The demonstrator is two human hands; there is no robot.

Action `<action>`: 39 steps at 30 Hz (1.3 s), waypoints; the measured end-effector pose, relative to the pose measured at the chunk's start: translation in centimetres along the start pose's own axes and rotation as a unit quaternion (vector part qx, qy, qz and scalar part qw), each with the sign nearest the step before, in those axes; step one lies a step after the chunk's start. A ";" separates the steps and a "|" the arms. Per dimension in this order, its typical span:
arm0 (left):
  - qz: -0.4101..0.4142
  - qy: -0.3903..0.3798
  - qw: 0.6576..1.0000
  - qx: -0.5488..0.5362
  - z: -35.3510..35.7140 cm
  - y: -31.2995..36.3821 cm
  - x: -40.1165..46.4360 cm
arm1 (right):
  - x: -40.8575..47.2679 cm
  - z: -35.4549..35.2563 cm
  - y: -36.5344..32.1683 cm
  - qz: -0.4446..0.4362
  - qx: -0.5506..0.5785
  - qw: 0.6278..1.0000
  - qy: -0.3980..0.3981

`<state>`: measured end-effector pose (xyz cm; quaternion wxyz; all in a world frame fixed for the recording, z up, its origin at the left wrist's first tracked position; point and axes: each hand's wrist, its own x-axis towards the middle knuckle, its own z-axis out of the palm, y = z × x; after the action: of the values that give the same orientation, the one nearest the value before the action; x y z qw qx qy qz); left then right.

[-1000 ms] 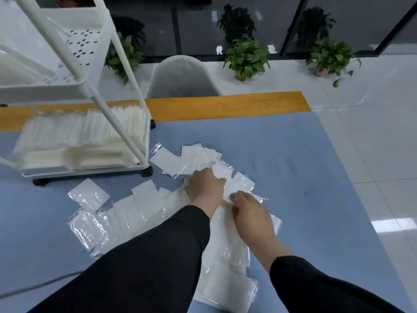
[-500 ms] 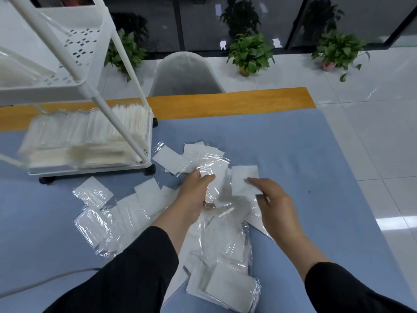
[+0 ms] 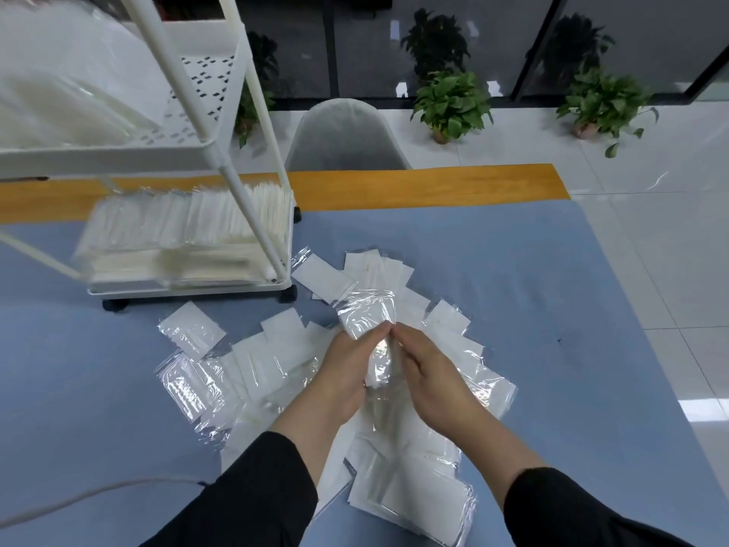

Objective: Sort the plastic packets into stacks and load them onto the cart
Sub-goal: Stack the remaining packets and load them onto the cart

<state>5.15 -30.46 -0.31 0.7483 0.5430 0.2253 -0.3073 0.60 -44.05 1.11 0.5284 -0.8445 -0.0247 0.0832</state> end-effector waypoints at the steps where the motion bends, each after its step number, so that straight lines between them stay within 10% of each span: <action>1: -0.003 0.015 1.000 -0.005 -0.5 0.1 0.0 | 0.1 0.2 -0.1 0.007 0.000 1.000 -0.001; 6: -0.017 0.023 0.999 -0.038 -4.1 1.2 -0.8 | 0.1 -1.1 2.4 0.134 -0.100 0.982 0.092; 12: -0.021 0.026 0.999 0.024 -6.0 1.2 -1.9 | -5.6 -2.5 2.8 0.181 -0.324 0.918 -0.142; 18: -0.017 0.015 0.993 0.117 -4.8 0.3 -3.7 | -11.4 1.8 3.5 0.215 -0.416 0.872 -0.143; 32: -0.005 -0.030 0.971 0.236 -7.2 1.7 -5.9 | -13.0 5.5 2.7 0.319 -0.392 0.862 -0.044; 39: 0.000 -0.045 0.967 0.250 -9.4 3.2 -7.0 | -14.2 3.4 -1.0 0.410 -0.172 0.895 0.042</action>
<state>2.40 -19.34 3.64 0.5979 0.6988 0.1073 -0.3779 -13.89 -42.45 2.22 0.2944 -0.8602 0.3319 0.2514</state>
